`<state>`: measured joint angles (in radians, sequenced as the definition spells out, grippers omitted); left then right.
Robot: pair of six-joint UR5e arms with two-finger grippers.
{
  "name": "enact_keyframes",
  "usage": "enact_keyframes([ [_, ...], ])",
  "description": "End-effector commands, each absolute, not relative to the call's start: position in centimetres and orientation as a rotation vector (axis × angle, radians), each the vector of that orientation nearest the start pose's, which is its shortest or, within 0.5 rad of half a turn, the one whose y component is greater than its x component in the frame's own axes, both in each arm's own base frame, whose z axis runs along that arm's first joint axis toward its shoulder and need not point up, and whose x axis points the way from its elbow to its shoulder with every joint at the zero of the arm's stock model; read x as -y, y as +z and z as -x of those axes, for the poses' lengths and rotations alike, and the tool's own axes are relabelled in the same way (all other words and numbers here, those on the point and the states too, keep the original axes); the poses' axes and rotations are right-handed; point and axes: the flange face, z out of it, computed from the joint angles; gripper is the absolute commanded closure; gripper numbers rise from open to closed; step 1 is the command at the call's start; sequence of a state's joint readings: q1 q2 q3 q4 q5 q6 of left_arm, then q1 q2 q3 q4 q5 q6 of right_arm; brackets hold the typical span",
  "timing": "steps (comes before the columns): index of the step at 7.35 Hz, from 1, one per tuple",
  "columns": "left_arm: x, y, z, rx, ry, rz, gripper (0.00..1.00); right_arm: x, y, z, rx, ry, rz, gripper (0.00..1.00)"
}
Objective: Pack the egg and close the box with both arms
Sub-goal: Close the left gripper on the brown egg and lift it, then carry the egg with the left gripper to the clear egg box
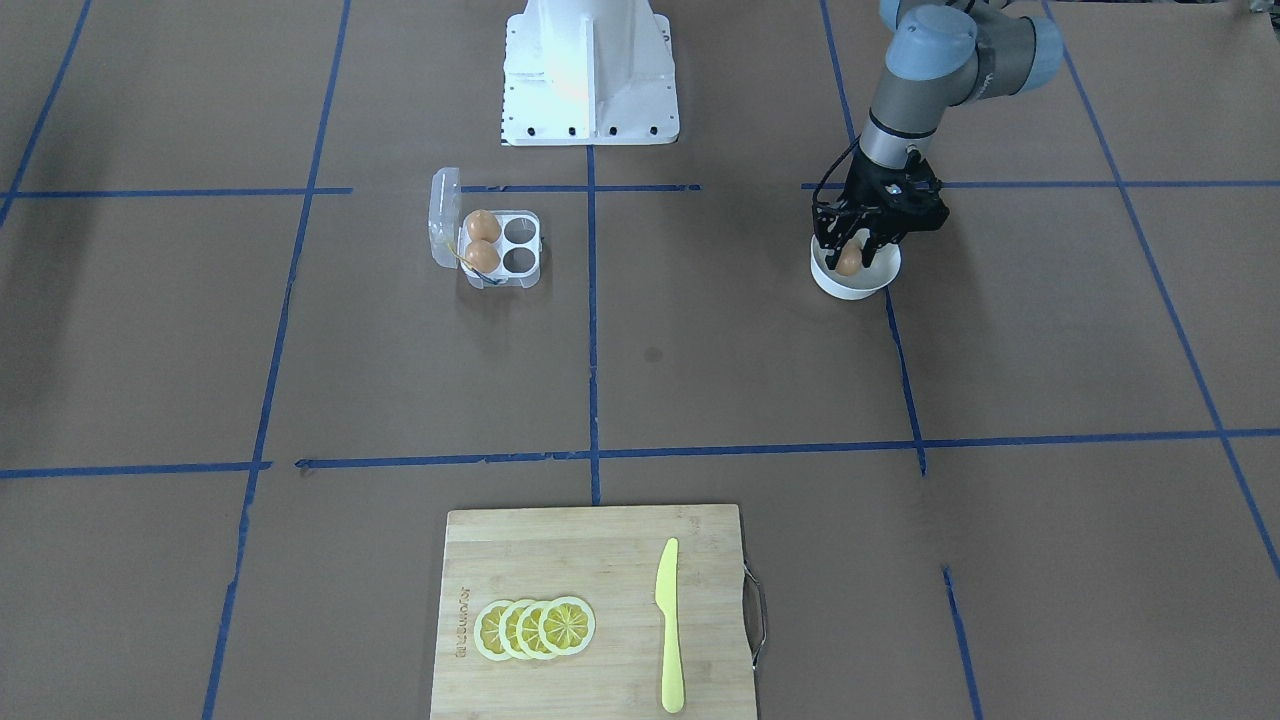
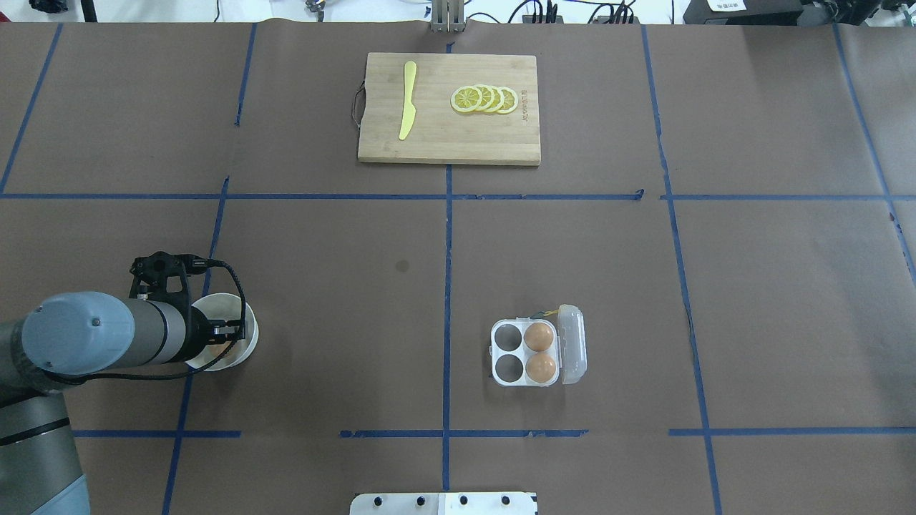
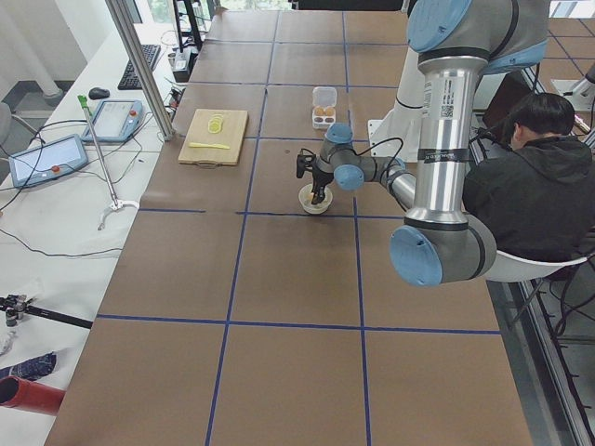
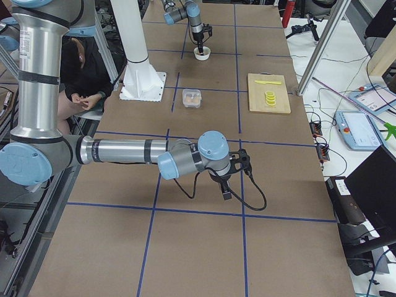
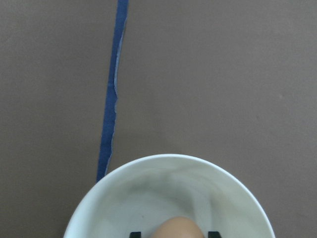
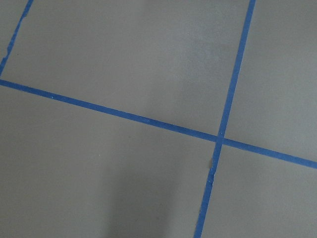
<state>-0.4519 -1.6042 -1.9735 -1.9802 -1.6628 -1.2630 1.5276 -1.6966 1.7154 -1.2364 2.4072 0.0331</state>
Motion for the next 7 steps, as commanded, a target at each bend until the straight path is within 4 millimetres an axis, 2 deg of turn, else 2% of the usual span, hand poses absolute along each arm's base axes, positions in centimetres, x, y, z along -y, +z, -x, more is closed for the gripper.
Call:
enact_keyframes([
  [1, 36.3, 38.8, -36.7, -0.820, 0.007, -0.372, 1.00, 45.8, 60.4, -4.0, 0.839, -0.157, -0.301, 0.00],
  [2, 38.4, 36.8, -33.6, -0.796, 0.062, -0.508, 1.00, 45.8, 60.4, -4.0, 0.839, -0.157, -0.301, 0.00],
  [3, 39.2, 34.2, -32.3, -0.798, 0.107, -0.611, 1.00, 45.8, 60.4, -4.0, 0.841, -0.157, -0.301, 0.00],
  [4, 39.8, 30.4, -33.0, -0.859, 0.111, -0.670, 1.00, 45.8, 60.5, -4.0, 0.841, -0.156, -0.300, 0.00],
  [6, 41.0, 21.9, -36.0, -0.998, 0.121, -0.771, 1.00, 45.7, 60.6, -4.0, 0.841, -0.155, -0.297, 0.00],
  [7, 40.9, 19.3, -38.1, -1.097, 0.140, -0.833, 1.00, 45.6, 60.7, -4.0, 0.841, -0.154, -0.296, 0.00],
])
